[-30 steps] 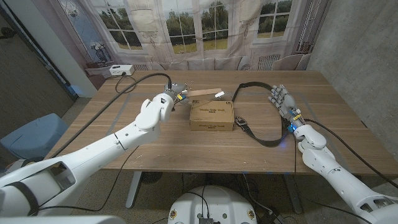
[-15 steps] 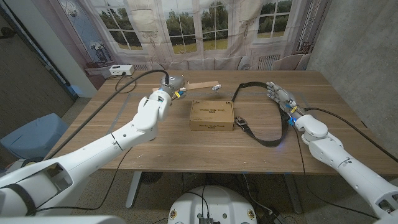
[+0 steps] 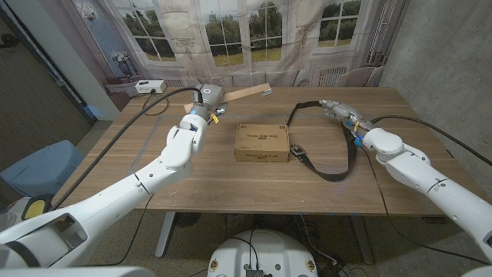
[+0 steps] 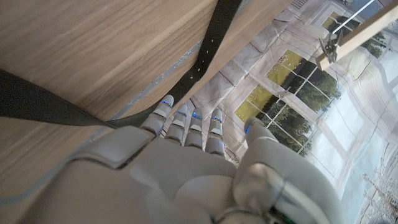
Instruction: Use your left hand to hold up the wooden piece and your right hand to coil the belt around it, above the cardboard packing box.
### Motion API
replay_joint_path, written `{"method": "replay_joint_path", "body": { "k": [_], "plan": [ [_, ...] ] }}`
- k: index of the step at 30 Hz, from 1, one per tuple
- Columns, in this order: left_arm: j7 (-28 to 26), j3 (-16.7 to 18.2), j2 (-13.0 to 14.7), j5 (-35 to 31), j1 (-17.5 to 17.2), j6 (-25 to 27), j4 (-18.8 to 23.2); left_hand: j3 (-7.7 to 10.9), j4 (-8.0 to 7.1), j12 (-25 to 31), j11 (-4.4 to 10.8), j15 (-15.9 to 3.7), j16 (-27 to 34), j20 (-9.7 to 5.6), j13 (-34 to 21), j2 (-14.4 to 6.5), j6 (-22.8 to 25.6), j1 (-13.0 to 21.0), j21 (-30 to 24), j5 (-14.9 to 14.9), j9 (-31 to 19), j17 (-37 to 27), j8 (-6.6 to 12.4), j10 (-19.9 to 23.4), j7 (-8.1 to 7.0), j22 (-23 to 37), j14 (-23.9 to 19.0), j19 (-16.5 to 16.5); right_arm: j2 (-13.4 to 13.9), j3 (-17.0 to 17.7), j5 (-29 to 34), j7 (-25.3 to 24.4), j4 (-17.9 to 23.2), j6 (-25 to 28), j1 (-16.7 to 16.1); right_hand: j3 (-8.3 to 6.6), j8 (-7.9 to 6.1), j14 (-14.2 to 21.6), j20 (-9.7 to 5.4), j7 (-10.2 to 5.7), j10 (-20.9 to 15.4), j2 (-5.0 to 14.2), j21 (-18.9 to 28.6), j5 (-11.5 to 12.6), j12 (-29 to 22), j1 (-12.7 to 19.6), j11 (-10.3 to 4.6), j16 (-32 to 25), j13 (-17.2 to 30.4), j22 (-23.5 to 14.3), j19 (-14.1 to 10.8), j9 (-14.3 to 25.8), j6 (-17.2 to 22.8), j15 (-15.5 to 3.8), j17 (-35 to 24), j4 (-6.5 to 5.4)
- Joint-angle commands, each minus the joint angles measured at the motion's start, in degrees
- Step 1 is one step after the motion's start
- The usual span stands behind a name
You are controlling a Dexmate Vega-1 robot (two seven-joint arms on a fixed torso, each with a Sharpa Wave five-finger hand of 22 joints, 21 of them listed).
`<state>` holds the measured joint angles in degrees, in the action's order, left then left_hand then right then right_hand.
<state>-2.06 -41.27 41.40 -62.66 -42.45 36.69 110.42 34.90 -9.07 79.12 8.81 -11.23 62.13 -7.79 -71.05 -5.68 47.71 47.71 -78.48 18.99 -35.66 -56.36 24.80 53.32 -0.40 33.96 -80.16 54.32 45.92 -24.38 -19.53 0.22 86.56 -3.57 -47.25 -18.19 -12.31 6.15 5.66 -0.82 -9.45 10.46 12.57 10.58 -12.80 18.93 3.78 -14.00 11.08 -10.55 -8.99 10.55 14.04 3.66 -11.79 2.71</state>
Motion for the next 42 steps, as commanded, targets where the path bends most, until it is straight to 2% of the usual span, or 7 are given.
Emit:
{"method": "replay_joint_path", "body": {
  "k": [1, 12, 18, 22, 25, 37, 42],
  "plan": [
    [-13.86, 3.51, -1.85, 3.04, -3.88, -0.27, -0.2, 0.56, 0.11, 1.12, 0.32, 0.02, 0.16, -2.59, -0.05, -0.43, 1.99, -0.59, -0.48, 0.2, -0.23, 0.06, 0.41, -0.49, 2.2, -0.14, 0.07, -0.08, 4.13, -4.89, 8.69, 1.51, 7.38, 10.2, 4.08, -0.54, -0.27, 0.6, -0.09, 0.24, -0.9, -0.19, 0.41, -0.09, -0.33, 0.46, -0.08, -0.35, 0.26, -0.11, -0.8, 0.09, 0.8, -0.09, -0.22, -0.07],
    [-20.77, 5.75, -1.7, 7.46, -6.58, -2.12, 1.19, 0.9, 0.13, 3.14, 0.55, 0.02, 0.57, -2.64, -0.02, -0.46, 1.97, -1.01, -1.21, 0.34, -0.29, 0.01, 0.9, -1.2, 2.17, -0.64, -0.01, -0.24, 4.93, -9.82, 18.88, 1.85, 14.0, 20.28, 7.58, -0.99, -0.16, 2.23, -0.1, 0.2, -2.42, -0.33, 0.64, -0.24, -0.64, 0.93, 0.06, -1.04, 0.29, -0.14, -1.55, 0.11, 1.49, -0.87, -0.46, -0.04],
    [-23.47, 7.04, -1.16, 9.76, -8.02, -3.4, 2.38, 1.08, 0.17, 4.19, 0.54, 0.0, 0.71, -2.72, 0.0, -0.49, 1.98, -1.2, -1.65, 0.37, -0.28, 0.06, 1.17, -1.53, 2.05, -0.82, 0.1, -0.37, 4.04, -12.49, 25.16, 0.59, 16.78, 25.7, 8.97, 0.11, -0.17, 4.58, 0.62, 0.91, -4.12, -2.42, 1.26, -0.46, -0.91, -0.14, 0.33, -1.84, 0.35, -0.19, -3.42, 0.13, 2.74, -1.12, -0.69, -0.28],
    [-24.67, 7.59, -0.71, 10.63, -8.79, -4.07, 3.17, 1.19, 0.2, 4.78, 0.71, 0.0, 0.95, -2.75, 0.0, -0.51, 1.92, -1.28, -1.86, 0.38, -0.36, -0.08, 1.35, -1.57, 2.03, -0.98, -0.02, -0.39, 2.74, -14.37, 29.36, -0.58, 18.09, 29.52, 9.75, 1.89, -0.5, 7.49, 1.62, 1.76, -6.81, -4.76, 2.0, -0.24, -1.45, -1.98, 1.27, -2.76, 0.47, -0.23, -5.9, 0.18, 5.17, -1.28, -0.94, -0.67],
    [-25.49, 7.89, -0.47, 11.05, -9.36, -4.44, 3.65, 1.35, 0.24, 5.55, 0.58, 0.01, 1.02, -2.81, 0.01, -0.56, 1.85, -1.4, -2.15, 0.39, -0.44, 0.01, 1.58, -1.81, 2.09, -1.17, 0.03, -0.47, 1.55, -15.81, 32.46, -1.74, 18.52, 31.88, 10.22, 2.66, -0.8, 10.35, 2.34, 2.55, -8.73, -5.58, 2.58, 0.04, -1.81, -2.68, 1.33, -3.77, 0.56, -0.24, -7.89, 0.24, 6.99, -1.77, -1.18, -0.7],
    [-27.25, 8.97, 0.58, 12.08, -11.2, -5.47, 4.96, 1.74, 0.31, 7.54, 0.7, -0.02, 1.51, -2.91, 0.03, -0.61, 1.81, -1.74, -3.02, 0.34, -0.4, -0.09, 2.17, -2.32, 2.11, -1.63, -0.03, -0.66, -4.47, -21.83, 43.18, -4.47, 17.9, 42.21, 13.0, 4.32, -1.74, 17.09, 2.16, 3.55, -14.9, -7.21, 4.18, 0.58, -3.18, -3.19, 2.39, -6.69, 0.95, -0.38, -13.33, 0.39, 12.48, -3.13, -2.33, 0.06],
    [-26.8, 9.28, 1.18, 12.27, -11.69, -5.52, 5.41, 1.87, 0.33, 8.08, 0.71, -0.02, 1.61, -2.9, 0.04, -0.63, 1.65, -1.84, -3.28, 0.32, -0.5, -0.09, 2.37, -2.52, 2.11, -1.78, 0.06, -0.74, -6.84, -24.57, 45.47, -1.4, 17.29, 47.7, 15.69, 4.14, -2.29, 20.9, 2.03, 3.6, -18.16, -6.51, 5.21, 0.97, -4.31, -1.82, 2.76, -8.75, 1.47, -0.5, -16.42, 0.5, 15.52, -4.24, -3.39, 1.01]
  ]
}}
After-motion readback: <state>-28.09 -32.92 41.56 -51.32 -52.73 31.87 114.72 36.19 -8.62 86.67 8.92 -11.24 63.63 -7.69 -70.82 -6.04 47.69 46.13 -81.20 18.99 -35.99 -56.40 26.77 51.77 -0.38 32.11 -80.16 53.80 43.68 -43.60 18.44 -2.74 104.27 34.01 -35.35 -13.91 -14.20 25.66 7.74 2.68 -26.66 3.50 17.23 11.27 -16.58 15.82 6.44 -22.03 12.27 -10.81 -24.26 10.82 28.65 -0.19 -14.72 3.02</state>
